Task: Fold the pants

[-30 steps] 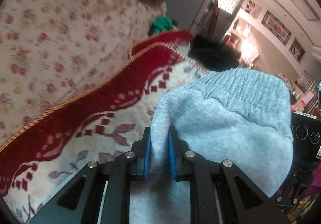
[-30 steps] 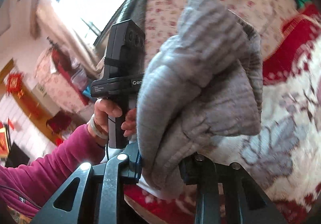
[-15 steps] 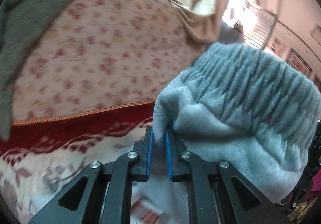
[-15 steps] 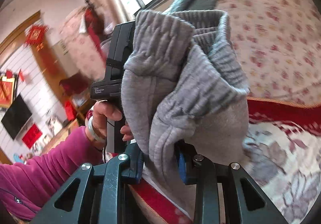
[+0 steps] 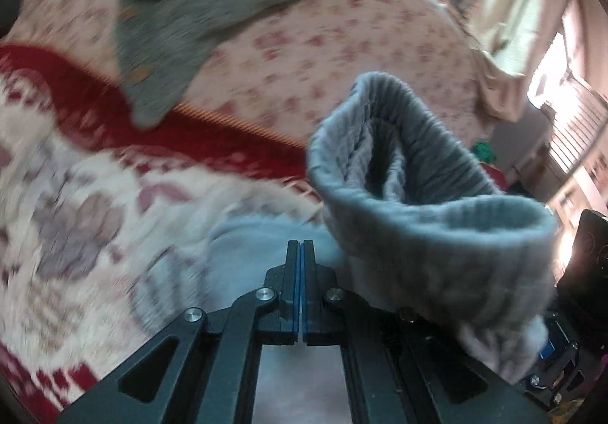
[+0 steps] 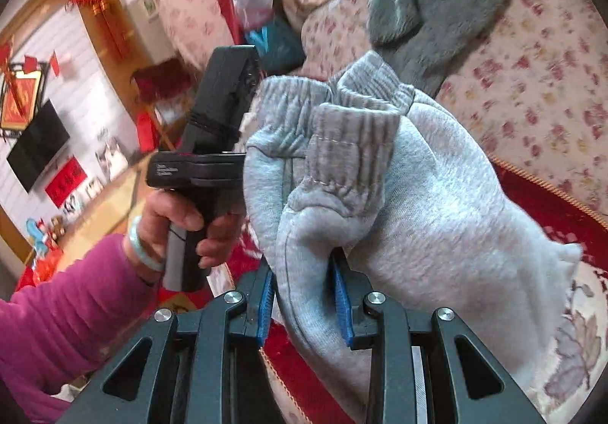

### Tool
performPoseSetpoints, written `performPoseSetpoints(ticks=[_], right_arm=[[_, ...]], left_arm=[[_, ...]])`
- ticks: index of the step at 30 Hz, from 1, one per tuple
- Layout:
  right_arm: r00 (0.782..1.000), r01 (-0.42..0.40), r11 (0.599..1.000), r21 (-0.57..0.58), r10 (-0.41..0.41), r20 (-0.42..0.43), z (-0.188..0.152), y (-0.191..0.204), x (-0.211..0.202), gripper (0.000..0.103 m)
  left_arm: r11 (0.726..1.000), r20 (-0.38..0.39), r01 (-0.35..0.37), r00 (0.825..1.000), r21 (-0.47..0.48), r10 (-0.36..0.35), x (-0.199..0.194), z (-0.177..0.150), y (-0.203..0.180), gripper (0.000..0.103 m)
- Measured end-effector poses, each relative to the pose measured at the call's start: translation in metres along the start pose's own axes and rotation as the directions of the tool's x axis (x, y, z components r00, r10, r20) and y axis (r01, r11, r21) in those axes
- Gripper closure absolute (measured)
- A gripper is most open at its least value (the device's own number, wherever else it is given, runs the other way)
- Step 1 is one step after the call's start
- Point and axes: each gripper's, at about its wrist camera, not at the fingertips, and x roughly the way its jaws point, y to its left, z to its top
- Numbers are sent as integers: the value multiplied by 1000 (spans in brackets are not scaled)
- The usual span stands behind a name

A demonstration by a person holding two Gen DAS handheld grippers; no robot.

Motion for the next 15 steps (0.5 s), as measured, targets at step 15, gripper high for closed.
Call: performPoseSetpoints(ticks=[15], right_arm=[[990, -2, 1000, -17, -1, -144, -7, 2, 58, 69]], left_arm=[[937, 69, -338, 936, -87, 345, -29, -37, 43, 94]])
